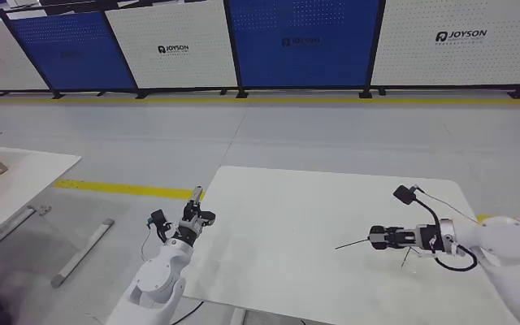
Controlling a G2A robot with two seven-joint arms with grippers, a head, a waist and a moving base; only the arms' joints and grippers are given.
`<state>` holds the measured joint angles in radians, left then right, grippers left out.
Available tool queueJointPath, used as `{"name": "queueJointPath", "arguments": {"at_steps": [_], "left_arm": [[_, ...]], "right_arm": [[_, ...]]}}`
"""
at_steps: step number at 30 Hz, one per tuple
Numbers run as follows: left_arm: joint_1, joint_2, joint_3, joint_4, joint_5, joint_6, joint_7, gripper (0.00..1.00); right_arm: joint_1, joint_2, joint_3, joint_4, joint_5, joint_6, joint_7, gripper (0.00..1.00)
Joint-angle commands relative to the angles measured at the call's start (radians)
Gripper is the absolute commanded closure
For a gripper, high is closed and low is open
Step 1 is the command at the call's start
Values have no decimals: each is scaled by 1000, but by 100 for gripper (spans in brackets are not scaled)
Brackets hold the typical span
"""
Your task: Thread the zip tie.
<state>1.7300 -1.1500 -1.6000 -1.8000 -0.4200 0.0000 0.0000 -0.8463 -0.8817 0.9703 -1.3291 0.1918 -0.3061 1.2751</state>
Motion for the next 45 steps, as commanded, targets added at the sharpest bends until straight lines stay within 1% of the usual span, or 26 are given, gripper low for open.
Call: {"name": "queueJointPath", "arguments": {"at_steps": [1, 6, 7, 8, 10, 11, 13, 14, 15, 17, 18, 19, 21, 37, 38, 39, 40, 41, 44, 45], "left_arm": [[0, 0, 0, 0, 0, 0, 0, 0], [0, 0, 0, 0, 0, 0, 0, 0], [0, 0, 0, 0, 0, 0, 0, 0], [0, 0, 0, 0, 0, 0, 0, 0], [0, 0, 0, 0, 0, 0, 0, 0], [0, 0, 0, 0, 0, 0, 0, 0], [0, 0, 0, 0, 0, 0, 0, 0], [0, 0, 0, 0, 0, 0, 0, 0], [0, 0, 0, 0, 0, 0, 0, 0], [0, 0, 0, 0, 0, 0, 0, 0], [0, 0, 0, 0, 0, 0, 0, 0], [0, 0, 0, 0, 0, 0, 0, 0], [0, 0, 0, 0, 0, 0, 0, 0], [0, 0, 0, 0, 0, 0, 0, 0], [0, 0, 0, 0, 0, 0, 0, 0], [0, 0, 0, 0, 0, 0, 0, 0], [-1, -1, 1, -1, -7, 11, -2, 0], [-2, -1, -2, -11, -25, 37, -5, 0], [17, 3, -40, -79, -72, 133, -47, 0], [24, 4, -59, -113, -100, 176, -64, 0]], "right_arm": [[0, 0, 0, 0, -1, 0, 0, 100], [0, 0, 0, 0, -1, 0, 0, 100], [-2, 0, 2, -2, -15, 3, -26, 100], [-11, -2, -3, -19, -46, -2, -67, 100], [-14, -5, -2, -37, -60, -34, -115, 100], [-11, -7, -3, -62, -85, -34, -141, 100], [-9, -12, -8, -100, -97, -34, -158, 100], [-1, -16, -12, -119, -88, -34, -145, 100], [9, -18, -10, -128, -106, -34, -155, 100], [30, -25, -26, -173, -180, -34, -171, 100], [35, -29, -42, -187, -238, -34, -199, 100], [40, -32, -58, -193, -271, -34, -219, 100], [51, -38, -86, -176, -332, -34, -275, 100], [51, -38, -86, -176, -332, -34, -275, 100], [50, -38, -86, -177, -337, -32, -281, 100], [47, -38, -86, -187, -378, -26, -304, 100], [45, -38, -87, -198, -399, -31, -319, 100], [44, -40, -88, -208, -404, -34, -331, 100], [54, -41, -102, -246, -482, -34, -363, 100], [59, -41, -114, -272, -529, -34, -377, 100]]}}
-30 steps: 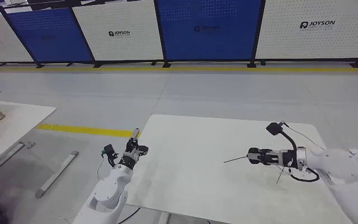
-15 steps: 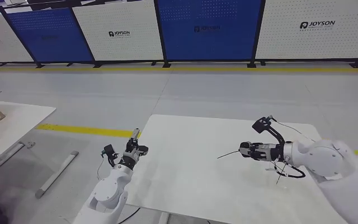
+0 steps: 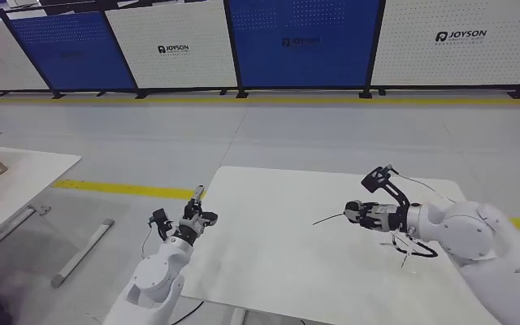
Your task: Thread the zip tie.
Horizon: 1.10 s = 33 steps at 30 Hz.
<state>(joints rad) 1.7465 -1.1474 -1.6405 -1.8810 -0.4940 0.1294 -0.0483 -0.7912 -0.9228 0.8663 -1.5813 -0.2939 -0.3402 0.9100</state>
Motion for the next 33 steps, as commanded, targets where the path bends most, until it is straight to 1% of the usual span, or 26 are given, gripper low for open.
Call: {"name": "queueJointPath", "arguments": {"at_steps": [1, 3, 4, 6, 7, 9, 10, 11, 12, 20, 21, 23, 26, 27, 30, 31, 33], "left_arm": [[14, 3, -32, -53, -49, 86, -38, 0], [15, 6, -65, -88, -105, 180, -64, 0], [17, 9, -77, -101, -124, 211, -84, 0], [31, 16, -75, -101, -151, 211, -113, 0], [40, 25, -67, -101, -163, 211, -134, 0], [50, 41, -47, -99, -184, 211, -144, 0], [53, 54, -26, -96, -197, 211, -146, 0], [50, 65, -8, -95, -195, 211, -144, 0], [48, 68, -3, -94, -195, 211, -142, 0], [48, 68, -3, -94, -195, 211, -142, 0], [50, 69, 7, -93, -200, 211, -149, 0], [56, 73, 27, -97, -216, 211, -163, 0], [59, 93, 67, -111, -249, 211, -166, 0], [57, 105, 90, -117, -252, 211, -161, 0], [33, 131, 146, -130, -298, 211, -101, 0], [20, 144, 177, -132, -326, 211, -77, 0], [-7, 165, 223, -128, -379, 211, -40, 0]], "right_arm": [[4, 1, -18, -31, -75, 0, -29, 100], [6, 5, -39, -59, -140, 0, -70, 100], [6, 8, -59, -75, -176, 0, -90, 100], [11, 16, -87, -92, -224, 0, -125, 100], [17, 22, -106, -101, -245, 0, -146, 100], [26, 32, -134, -109, -264, 0, -182, 100], [33, 40, -150, -106, -244, 0, -199, 100], [33, 40, -150, -106, -244, 0, -199, 100], [33, 40, -150, -106, -244, 0, -199, 100], [33, 40, -150, -106, -244, 0, -199, 100], [32, 39, -151, -107, -251, 1, -201, 100], [28, 38, -159, -127, -329, 0, -205, 100], [34, 34, -191, -163, -433, 0, -232, 100], [41, 33, -206, -167, -470, 0, -244, 100], [64, 31, -249, -172, -543, 0, -274, 100], [75, 32, -268, -168, -564, 0, -290, 100], [91, 33, -296, -164, -582, 0, -315, 100]]}}
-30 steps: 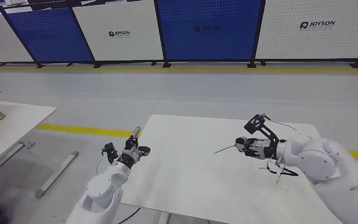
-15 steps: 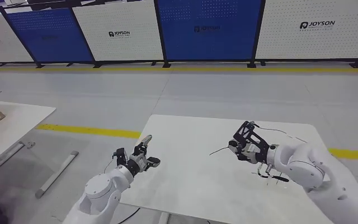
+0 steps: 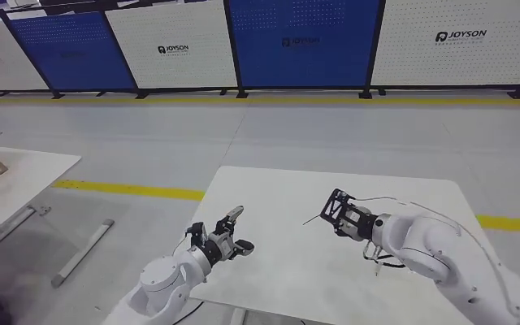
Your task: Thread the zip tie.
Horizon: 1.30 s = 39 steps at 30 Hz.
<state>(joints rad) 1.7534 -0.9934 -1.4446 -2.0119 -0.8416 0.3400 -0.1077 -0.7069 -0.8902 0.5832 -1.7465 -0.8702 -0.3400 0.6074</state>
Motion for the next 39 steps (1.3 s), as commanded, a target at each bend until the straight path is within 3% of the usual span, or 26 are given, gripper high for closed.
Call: {"name": "queueJointPath", "arguments": {"at_steps": [1, 4, 5, 15, 19, 23, 28, 31, 39], "left_arm": [[-38, 26, 61, 9, -78, 0, 43, 0], [-108, 63, 135, 25, -183, 0, 115, 0], [-118, 67, 139, 25, -190, 0, 128, 0], [-118, 66, 142, 27, -194, 0, 124, 0], [-123, 68, 165, 28, -265, 0, 102, 0], [-144, 87, 214, 20, -357, 0, 128, 0], [-233, 125, 293, 30, -493, 0, 217, 0], [-306, 146, 350, 37, -590, 0, 261, 0], [-314, 147, 353, 38, -599, 0, 267, 0]], "right_arm": [[17, 2, -32, 3, -9, 0, -31, 100], [28, 7, -53, 14, 31, 0, -70, 100], [28, 7, -53, 14, 31, 0, -70, 100], [28, 7, -53, 14, 31, 0, -70, 100], [25, -1, -66, -12, -99, 0, -51, 100], [36, -12, -93, -26, -185, 0, -61, 100], [53, -15, -147, -41, -271, 0, -137, 100], [62, -4, -176, -38, -290, 0, -201, 100], [62, -4, -176, -38, -290, 0, -201, 100]]}}
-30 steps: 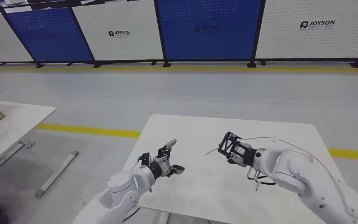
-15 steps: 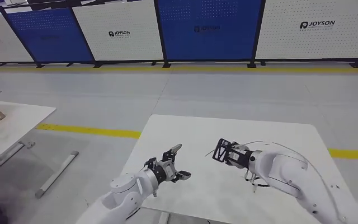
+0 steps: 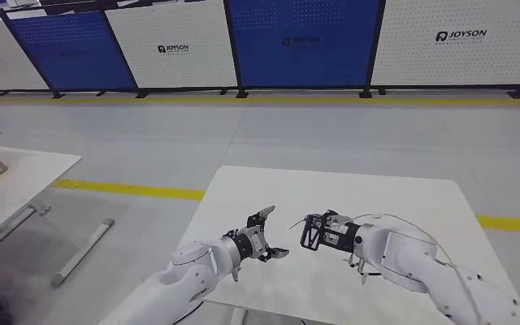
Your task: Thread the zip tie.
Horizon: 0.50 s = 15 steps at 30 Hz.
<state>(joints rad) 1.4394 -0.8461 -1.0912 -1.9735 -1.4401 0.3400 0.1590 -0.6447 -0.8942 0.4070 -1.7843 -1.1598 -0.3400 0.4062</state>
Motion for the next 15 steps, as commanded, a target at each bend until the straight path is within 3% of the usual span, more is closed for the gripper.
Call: {"name": "queueJointPath", "arguments": {"at_steps": [1, 5, 12, 15], "left_arm": [[0, 0, 1, -1, 1, -2, -1, 0], [-18, -14, 32, -10, 1, -25, 24, 0], [-133, -56, 120, 64, -75, -12, 162, 0], [-137, -58, 124, 69, -71, -12, 169, 0]], "right_arm": [[0, 0, 0, 0, 0, 0, 0, 100], [0, 0, 0, 0, 0, 0, 0, 100], [0, 0, 0, 0, 0, 0, 0, 100], [0, 0, 0, 0, 0, 0, 0, 100]]}}
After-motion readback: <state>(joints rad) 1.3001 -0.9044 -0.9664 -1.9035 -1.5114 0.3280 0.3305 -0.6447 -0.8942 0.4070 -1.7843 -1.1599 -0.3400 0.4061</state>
